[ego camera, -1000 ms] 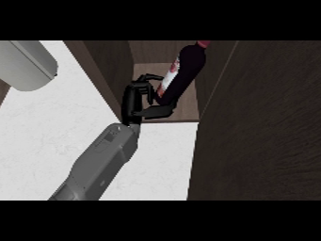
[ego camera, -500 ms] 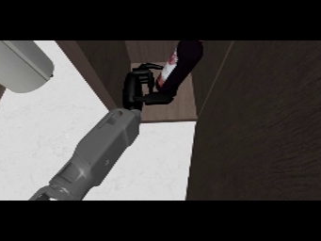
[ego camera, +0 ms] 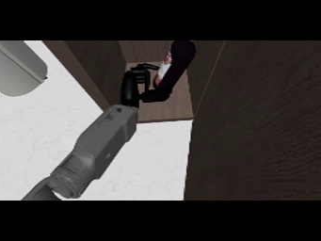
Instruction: Pick up the wine, place it into the cabinet and close the cabinet
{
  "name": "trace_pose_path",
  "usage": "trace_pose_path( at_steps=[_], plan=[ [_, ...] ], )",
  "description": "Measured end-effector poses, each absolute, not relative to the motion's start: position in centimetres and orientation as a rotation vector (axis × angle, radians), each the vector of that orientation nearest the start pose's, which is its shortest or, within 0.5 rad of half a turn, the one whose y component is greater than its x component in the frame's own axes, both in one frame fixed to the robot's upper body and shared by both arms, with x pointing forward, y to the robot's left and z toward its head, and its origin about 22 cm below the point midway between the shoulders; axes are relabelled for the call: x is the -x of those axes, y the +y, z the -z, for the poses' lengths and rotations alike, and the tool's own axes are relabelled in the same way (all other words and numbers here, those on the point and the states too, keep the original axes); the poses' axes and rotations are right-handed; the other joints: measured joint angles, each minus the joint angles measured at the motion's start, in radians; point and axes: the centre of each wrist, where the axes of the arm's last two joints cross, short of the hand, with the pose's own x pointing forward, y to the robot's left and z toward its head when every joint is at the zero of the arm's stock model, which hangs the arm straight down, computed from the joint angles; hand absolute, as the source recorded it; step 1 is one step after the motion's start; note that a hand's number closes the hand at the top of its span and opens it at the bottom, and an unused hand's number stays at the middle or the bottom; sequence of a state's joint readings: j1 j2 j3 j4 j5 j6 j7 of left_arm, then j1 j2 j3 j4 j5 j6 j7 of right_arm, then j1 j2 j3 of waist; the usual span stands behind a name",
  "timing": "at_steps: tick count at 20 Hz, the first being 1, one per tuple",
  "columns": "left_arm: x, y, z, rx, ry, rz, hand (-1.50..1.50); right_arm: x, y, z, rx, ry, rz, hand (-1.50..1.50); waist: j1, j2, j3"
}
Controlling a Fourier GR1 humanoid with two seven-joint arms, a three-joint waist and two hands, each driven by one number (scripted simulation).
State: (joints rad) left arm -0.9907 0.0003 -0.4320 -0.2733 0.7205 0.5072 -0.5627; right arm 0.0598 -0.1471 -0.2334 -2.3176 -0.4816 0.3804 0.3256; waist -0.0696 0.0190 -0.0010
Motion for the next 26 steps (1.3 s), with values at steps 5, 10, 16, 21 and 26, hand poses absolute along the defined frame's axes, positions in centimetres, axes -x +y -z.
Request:
trace_pose_path(
  at_steps=[5, 10, 16, 21, 26],
  plan=[
    [-39.7, 10.3, 1.9, -0.183, -1.634, -0.011, 1.5, -17.1, -27.5, -17.2, -0.326, -2.004, -0.275, -1.5, -0.011, 0.006, -0.001],
    [-38.8, 11.2, 3.6, -0.204, -1.624, -0.009, 1.5, -17.2, -27.3, -17.2, -0.344, -2.004, -0.282, -1.5, -0.025, 0.01, -0.001],
    [-38.3, 11.6, 4.4, -0.229, -1.657, 0.001, 1.5, -17.5, -27.2, -17.3, -0.356, -2.005, -0.281, -1.5, -0.034, 0.013, -0.002],
    [-38.8, 11.5, 3.8, -0.224, -1.672, -0.002, 1.5, -17.7, -27.1, -16.8, -0.365, -1.999, -0.273, -1.5, -0.036, 0.014, -0.002],
    [-39.5, 11.3, 2.9, -0.215, -1.695, -0.015, 1.5, -17.6, -27.1, -16.9, -0.372, -1.997, -0.276, -1.5, -0.04, 0.016, -0.002]
  ],
)
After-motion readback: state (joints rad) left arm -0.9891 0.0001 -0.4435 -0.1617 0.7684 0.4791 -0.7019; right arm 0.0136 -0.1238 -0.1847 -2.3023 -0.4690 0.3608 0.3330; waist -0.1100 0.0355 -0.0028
